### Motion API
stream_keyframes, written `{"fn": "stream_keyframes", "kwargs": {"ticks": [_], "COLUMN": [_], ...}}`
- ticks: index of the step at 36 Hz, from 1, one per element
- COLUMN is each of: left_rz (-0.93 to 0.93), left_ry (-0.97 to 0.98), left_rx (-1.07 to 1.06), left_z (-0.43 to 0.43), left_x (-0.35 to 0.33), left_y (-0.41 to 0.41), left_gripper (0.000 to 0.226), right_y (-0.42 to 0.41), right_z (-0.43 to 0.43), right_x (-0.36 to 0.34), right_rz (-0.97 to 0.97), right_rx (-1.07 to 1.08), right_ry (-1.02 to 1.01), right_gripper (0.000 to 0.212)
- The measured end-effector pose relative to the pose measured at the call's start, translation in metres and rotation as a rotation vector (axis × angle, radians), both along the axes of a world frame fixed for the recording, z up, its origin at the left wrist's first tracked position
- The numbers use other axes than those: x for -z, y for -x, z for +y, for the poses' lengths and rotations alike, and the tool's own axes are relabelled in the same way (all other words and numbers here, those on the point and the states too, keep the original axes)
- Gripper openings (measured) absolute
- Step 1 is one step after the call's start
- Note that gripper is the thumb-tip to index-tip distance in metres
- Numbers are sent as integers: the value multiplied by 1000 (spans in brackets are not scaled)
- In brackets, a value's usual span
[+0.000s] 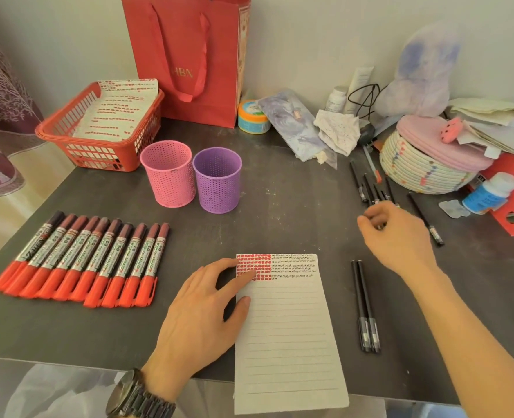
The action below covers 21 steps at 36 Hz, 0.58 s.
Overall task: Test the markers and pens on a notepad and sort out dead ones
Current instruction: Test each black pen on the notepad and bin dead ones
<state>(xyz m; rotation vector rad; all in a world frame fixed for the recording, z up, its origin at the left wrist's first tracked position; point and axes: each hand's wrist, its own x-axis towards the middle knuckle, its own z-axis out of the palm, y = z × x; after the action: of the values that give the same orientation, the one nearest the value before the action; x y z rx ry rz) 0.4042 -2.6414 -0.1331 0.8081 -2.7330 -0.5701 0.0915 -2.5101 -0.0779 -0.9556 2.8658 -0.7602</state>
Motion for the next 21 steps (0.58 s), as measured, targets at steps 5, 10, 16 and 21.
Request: {"fn": "stream_keyframes", "kwargs": {"ticks": [5,10,16,21], "left_rz": [39,53,47,53], "left_ry": [16,34,43,47], "left_rx": [-43,-53,-48,-45], "left_z": [0,0,-1,-1], "left_x": [2,3,5,5], "left_y": [1,3,3,3], "left_gripper": [42,42,40,41], "right_y": [32,48,62,67], "right_z": [-42,-67,-78,-80], "right_x": [-7,-4,5,11], "right_rz": [92,156,147,146], "right_rx": [28,94,180,209], "right_ry": [-109,-295,-412,-423], "right_gripper": [25,36,48,47]}}
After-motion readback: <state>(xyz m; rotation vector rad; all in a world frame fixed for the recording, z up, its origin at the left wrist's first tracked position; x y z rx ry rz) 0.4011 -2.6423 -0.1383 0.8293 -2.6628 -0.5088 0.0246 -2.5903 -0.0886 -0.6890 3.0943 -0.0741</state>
